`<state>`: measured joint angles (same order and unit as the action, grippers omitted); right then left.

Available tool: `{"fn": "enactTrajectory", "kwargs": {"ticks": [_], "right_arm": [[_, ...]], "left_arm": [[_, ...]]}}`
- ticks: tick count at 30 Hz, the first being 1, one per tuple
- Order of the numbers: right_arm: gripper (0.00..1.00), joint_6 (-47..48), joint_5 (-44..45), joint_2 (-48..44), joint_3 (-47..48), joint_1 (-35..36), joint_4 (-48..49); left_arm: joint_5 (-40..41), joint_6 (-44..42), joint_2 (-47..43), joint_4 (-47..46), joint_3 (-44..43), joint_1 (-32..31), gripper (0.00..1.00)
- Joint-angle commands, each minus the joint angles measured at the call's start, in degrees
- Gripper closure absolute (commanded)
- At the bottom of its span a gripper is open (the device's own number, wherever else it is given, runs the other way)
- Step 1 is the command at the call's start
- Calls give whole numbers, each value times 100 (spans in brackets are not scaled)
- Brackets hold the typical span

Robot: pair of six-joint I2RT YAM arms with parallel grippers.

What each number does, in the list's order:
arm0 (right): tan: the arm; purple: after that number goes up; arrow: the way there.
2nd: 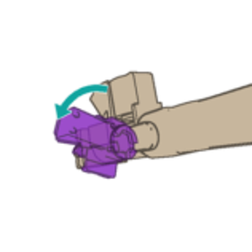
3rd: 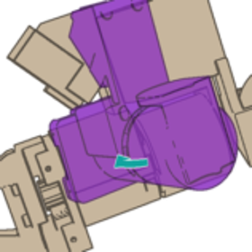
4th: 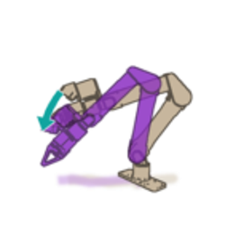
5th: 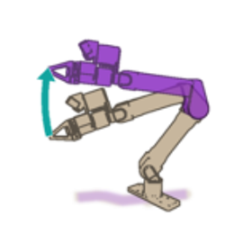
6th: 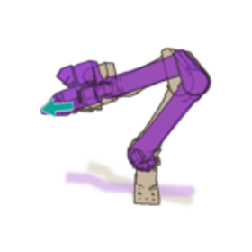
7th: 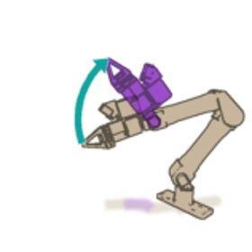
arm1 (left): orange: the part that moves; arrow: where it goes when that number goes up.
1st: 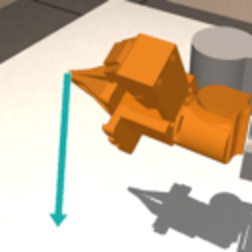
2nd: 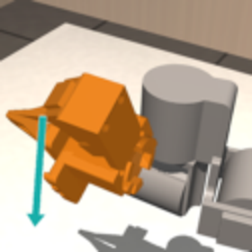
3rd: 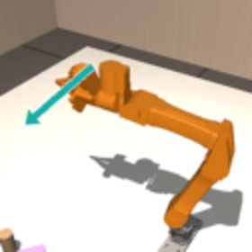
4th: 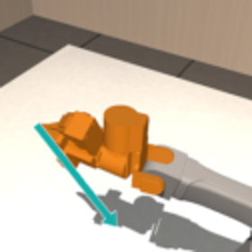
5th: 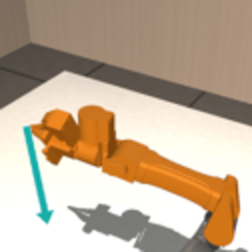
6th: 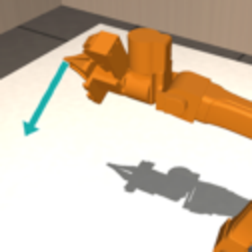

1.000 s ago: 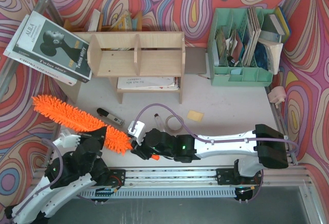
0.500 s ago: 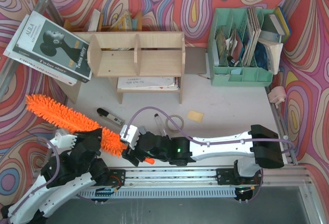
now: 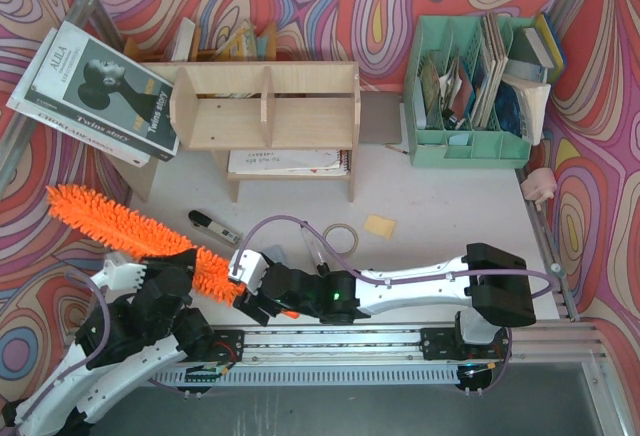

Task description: Dust the bookshelf with a duster

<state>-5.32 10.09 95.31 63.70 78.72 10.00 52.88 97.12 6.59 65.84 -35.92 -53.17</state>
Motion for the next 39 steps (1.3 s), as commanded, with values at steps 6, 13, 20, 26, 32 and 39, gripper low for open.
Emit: {"fn": "enactTrajectory", "kwargs": {"ticks": [6, 13, 20, 26, 32, 39], "right_arm": [[43, 110, 249, 196, 152, 30, 188], [56, 124, 372, 269, 105, 33, 252], [76, 194, 310, 248, 89, 31, 271], [94, 306, 134, 91, 18, 39, 257], [100, 445, -3, -117, -35, 60, 135], [100, 615, 12, -412, -245, 82, 7]], "left_arm": [[-186, 68, -70, -447, -67, -10, 100], [-371, 183, -74, -606, -55, -14, 100], [-406, 286, -170, -479, -89, -14, 100], [-294, 524, -361, 25, -131, -12, 100], [-137, 580, -612, 535, -224, -17, 75], [27, 119, -612, 926, -594, -14, 27]]}}
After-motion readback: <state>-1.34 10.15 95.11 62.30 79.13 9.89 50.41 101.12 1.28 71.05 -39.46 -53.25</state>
